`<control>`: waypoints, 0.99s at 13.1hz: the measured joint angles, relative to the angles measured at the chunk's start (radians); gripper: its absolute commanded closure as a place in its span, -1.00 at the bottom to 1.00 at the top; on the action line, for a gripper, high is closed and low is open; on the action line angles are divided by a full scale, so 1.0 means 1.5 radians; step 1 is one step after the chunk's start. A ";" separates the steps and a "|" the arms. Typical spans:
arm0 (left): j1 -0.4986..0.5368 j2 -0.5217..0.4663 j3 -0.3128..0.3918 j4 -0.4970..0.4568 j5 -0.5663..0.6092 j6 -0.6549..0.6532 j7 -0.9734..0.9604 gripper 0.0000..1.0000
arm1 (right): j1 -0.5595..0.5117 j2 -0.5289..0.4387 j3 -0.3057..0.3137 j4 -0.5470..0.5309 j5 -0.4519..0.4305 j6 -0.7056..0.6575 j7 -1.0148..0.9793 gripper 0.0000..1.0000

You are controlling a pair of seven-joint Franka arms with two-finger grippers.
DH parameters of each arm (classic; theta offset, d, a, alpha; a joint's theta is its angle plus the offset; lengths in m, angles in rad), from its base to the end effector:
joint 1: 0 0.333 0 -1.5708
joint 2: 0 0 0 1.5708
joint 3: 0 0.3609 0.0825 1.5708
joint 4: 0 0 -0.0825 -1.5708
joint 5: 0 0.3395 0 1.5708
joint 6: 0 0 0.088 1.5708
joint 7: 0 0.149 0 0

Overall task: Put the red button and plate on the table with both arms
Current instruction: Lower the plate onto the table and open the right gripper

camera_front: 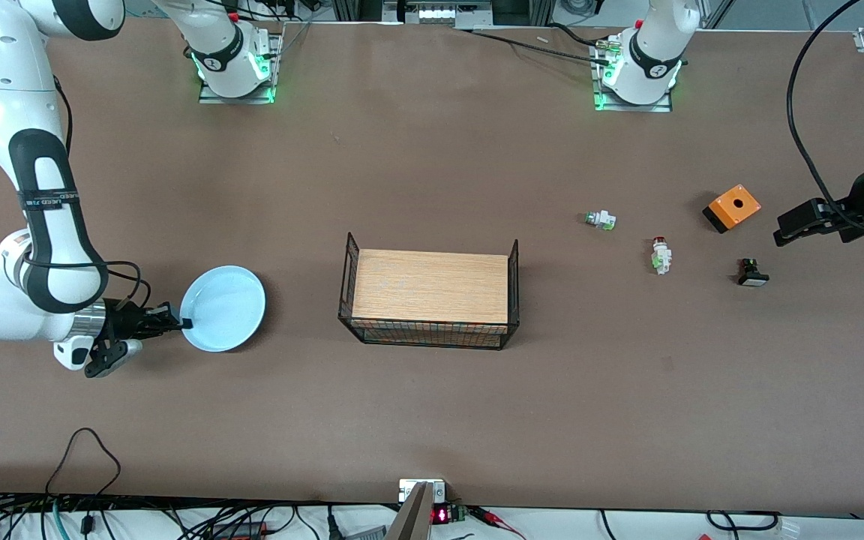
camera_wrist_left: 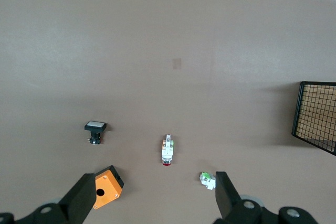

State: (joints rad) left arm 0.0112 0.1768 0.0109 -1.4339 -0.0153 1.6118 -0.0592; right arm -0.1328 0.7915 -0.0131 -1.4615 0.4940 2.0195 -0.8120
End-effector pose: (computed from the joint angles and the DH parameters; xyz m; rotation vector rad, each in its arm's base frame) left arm 0.5753 0.0099 0.5938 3.1256 0.1278 0.0013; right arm 0.6880 -0.0534 0.2211 -2.6223 -0.5299 0.0194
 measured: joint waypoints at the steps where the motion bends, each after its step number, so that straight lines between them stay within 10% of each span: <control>1: 0.001 0.000 0.000 0.000 0.000 0.000 0.000 -1.00 | -0.003 0.003 0.000 0.000 0.000 0.007 -0.008 1.00; 10: 0.002 -0.015 -0.010 0.000 0.000 -0.009 0.001 -1.00 | -0.032 0.042 0.002 0.003 0.029 0.051 -0.084 0.93; 12: 0.004 -0.019 -0.010 0.000 0.000 -0.009 0.001 -1.00 | -0.032 0.042 0.003 0.003 0.029 0.051 -0.085 -0.05; 13: 0.005 -0.019 -0.010 0.000 0.000 -0.009 0.001 -1.00 | -0.032 0.042 0.004 0.003 0.029 0.052 -0.086 -0.99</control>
State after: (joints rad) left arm 0.0183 0.1480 -0.0044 -1.4341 -0.0153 1.5983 -0.0569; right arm -0.1809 0.8542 -0.0076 -1.4568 0.5378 2.0973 -0.9405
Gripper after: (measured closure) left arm 0.000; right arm 0.938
